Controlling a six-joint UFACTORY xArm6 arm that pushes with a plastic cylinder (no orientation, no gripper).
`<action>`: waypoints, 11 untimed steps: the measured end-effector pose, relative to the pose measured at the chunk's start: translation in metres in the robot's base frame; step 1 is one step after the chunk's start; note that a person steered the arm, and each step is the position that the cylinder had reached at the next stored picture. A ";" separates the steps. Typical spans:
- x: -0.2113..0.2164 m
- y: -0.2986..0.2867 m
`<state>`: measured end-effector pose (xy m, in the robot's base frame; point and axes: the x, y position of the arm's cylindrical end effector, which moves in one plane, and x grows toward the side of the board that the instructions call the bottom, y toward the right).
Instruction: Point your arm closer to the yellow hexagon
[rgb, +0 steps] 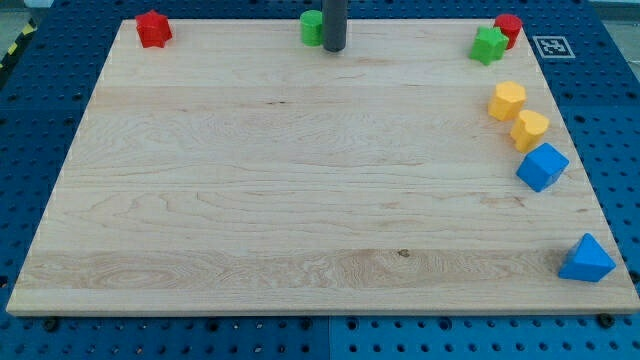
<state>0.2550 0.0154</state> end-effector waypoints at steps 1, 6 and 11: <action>0.003 0.000; 0.029 0.037; 0.080 0.262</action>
